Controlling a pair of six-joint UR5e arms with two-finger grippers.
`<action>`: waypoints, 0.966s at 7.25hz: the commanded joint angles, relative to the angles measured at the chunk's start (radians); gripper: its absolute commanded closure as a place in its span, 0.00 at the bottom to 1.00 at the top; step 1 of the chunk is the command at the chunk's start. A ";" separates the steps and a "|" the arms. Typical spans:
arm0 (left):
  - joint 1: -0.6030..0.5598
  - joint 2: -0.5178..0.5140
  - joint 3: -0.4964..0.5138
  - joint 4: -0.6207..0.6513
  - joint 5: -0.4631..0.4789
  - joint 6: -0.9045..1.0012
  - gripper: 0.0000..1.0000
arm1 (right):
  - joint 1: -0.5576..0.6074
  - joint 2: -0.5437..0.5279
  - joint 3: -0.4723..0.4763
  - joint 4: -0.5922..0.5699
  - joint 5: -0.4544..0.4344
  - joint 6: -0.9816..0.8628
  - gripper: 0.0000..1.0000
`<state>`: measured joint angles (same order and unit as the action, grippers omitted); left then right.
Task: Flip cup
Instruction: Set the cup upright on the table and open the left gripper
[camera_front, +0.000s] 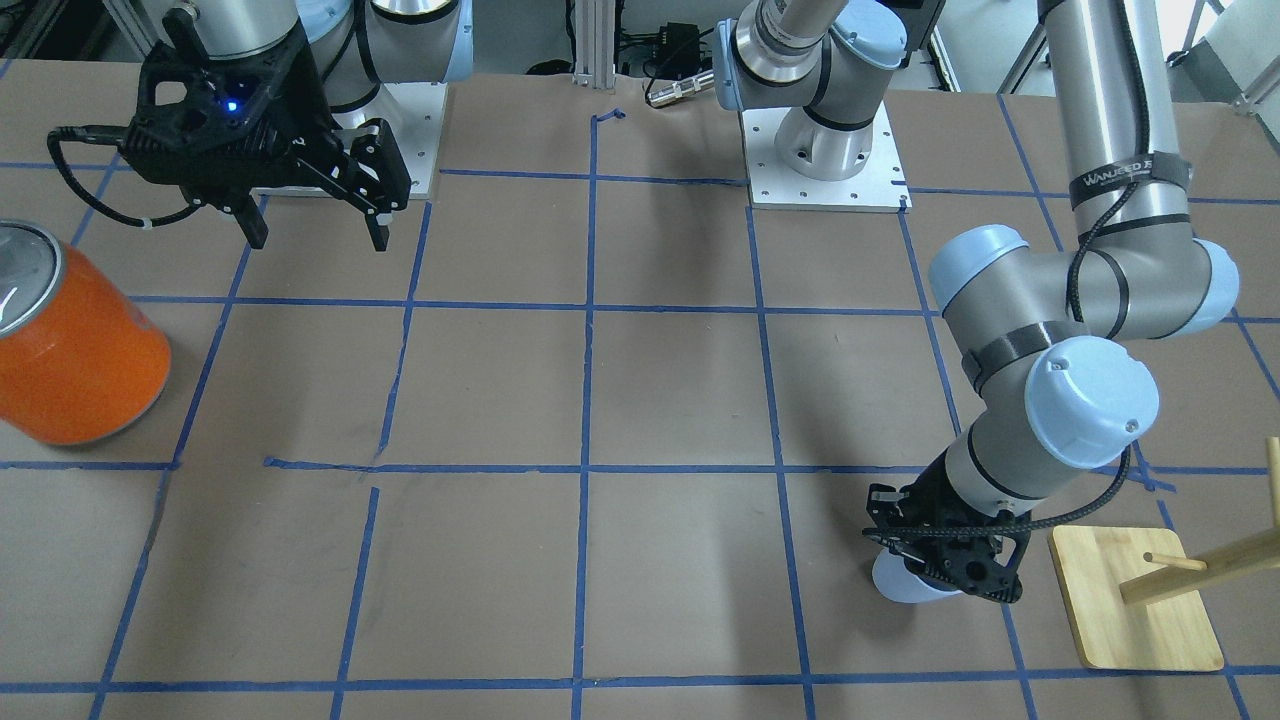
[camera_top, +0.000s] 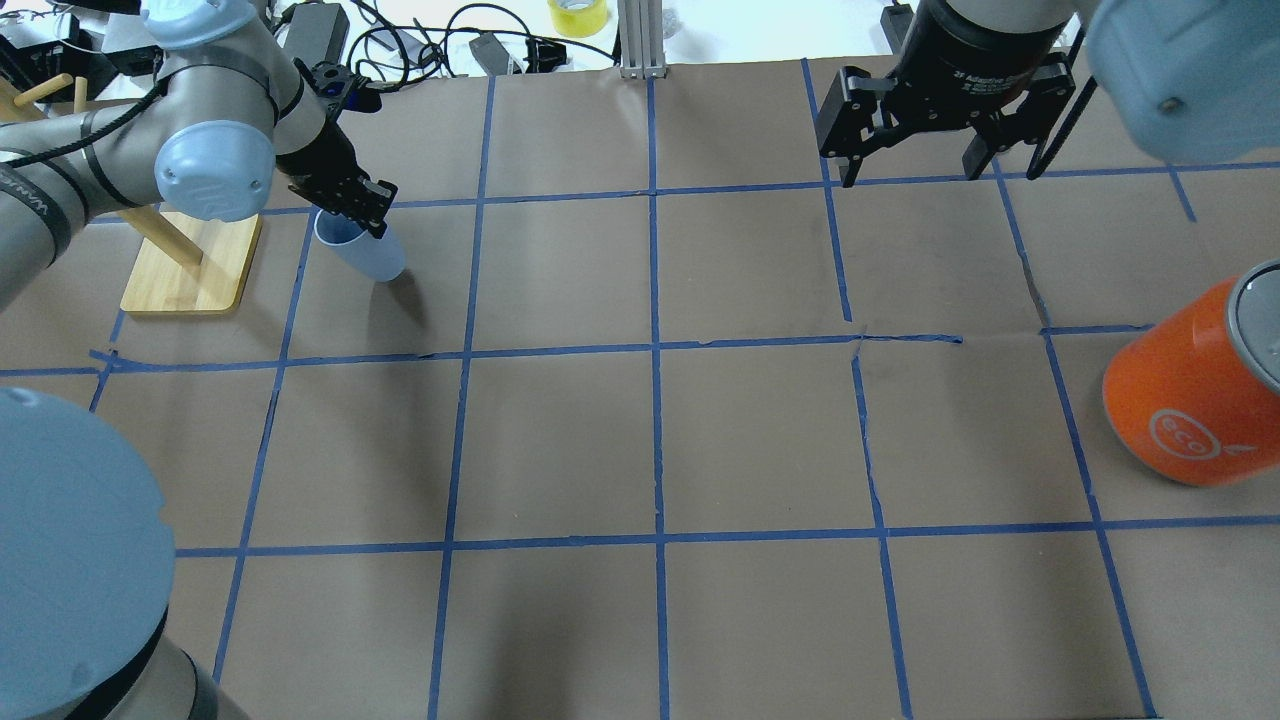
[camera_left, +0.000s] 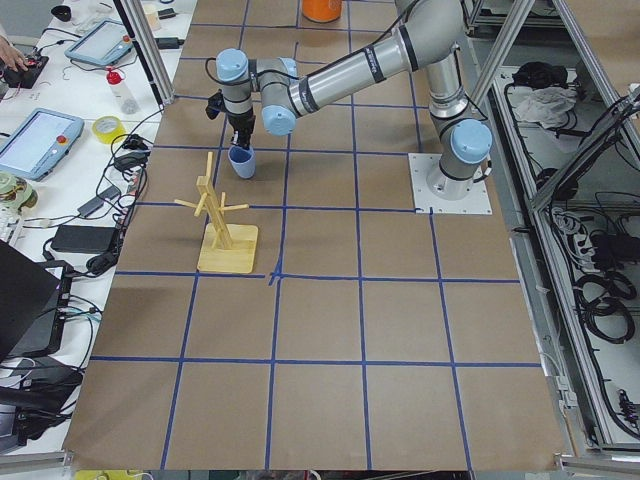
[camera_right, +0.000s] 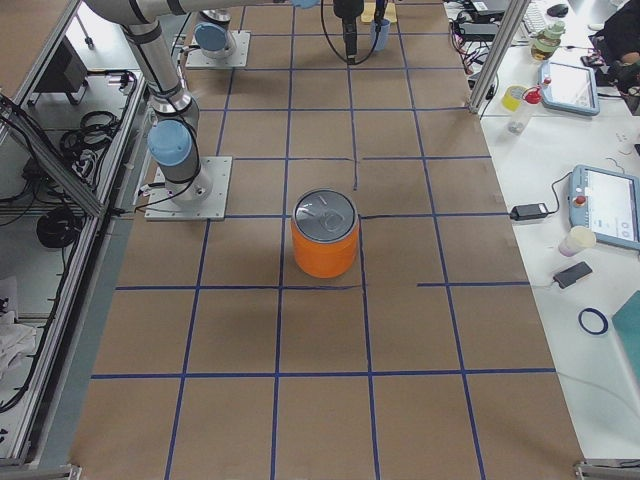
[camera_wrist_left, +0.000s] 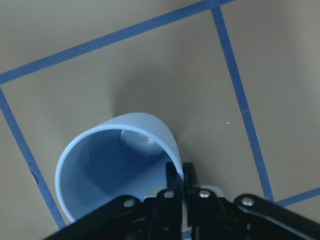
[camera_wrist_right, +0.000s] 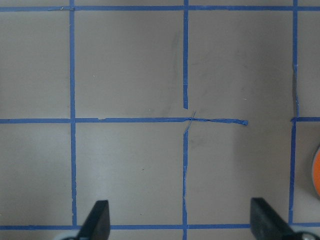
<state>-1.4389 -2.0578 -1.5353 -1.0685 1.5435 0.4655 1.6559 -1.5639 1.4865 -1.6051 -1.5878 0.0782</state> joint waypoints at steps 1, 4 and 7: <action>-0.014 -0.002 -0.003 0.019 0.009 0.001 0.80 | -0.001 0.001 0.000 -0.001 0.002 0.000 0.00; -0.015 0.008 0.003 0.012 -0.003 -0.005 0.26 | -0.002 -0.002 0.000 0.001 0.002 0.000 0.00; -0.057 0.155 0.007 -0.182 0.017 -0.087 0.03 | -0.002 0.001 -0.002 -0.001 0.003 0.000 0.00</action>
<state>-1.4815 -1.9716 -1.5303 -1.1561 1.5550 0.4339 1.6537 -1.5645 1.4860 -1.6043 -1.5865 0.0782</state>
